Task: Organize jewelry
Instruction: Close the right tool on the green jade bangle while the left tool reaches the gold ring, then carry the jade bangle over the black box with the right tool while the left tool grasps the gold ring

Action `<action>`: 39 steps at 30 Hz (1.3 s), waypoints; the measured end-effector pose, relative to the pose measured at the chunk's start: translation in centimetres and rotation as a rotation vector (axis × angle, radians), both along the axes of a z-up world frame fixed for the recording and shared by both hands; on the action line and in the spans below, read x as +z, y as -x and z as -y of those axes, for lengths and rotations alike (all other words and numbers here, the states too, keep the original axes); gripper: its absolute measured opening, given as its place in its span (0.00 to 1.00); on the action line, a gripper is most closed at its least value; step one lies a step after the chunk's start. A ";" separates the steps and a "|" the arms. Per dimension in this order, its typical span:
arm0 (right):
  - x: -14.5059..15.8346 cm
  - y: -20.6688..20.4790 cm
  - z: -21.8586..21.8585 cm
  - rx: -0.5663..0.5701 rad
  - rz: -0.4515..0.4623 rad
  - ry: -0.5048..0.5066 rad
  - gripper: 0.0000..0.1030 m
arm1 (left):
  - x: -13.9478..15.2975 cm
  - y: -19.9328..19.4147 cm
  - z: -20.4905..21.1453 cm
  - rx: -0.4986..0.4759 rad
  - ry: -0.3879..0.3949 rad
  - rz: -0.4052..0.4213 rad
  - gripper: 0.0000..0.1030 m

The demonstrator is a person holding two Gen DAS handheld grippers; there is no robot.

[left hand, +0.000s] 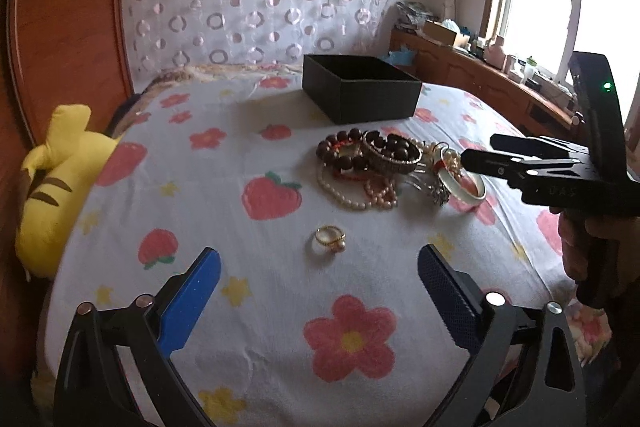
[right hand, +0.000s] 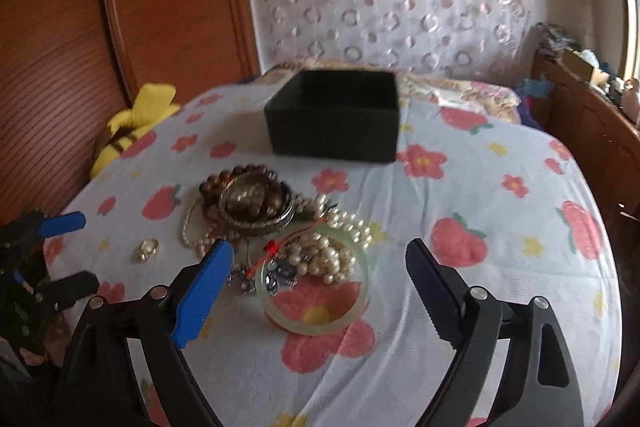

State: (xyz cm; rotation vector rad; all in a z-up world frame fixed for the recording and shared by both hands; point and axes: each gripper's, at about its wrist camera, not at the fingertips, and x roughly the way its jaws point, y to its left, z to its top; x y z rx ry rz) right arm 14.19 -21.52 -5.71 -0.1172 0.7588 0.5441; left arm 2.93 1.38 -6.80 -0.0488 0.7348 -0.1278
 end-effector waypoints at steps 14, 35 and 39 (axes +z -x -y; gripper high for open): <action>-2.4 -1.2 -1.3 0.089 -0.141 0.058 0.79 | -1.4 -1.3 -0.7 -0.026 0.079 -0.077 0.44; 1.7 1.9 0.5 0.115 -0.016 0.046 0.72 | -1.9 -3.9 1.4 -0.049 -0.018 -0.104 0.21; 2.0 1.7 0.3 0.115 -0.001 0.062 0.72 | -1.9 -3.9 1.1 -0.052 -0.007 -0.093 0.18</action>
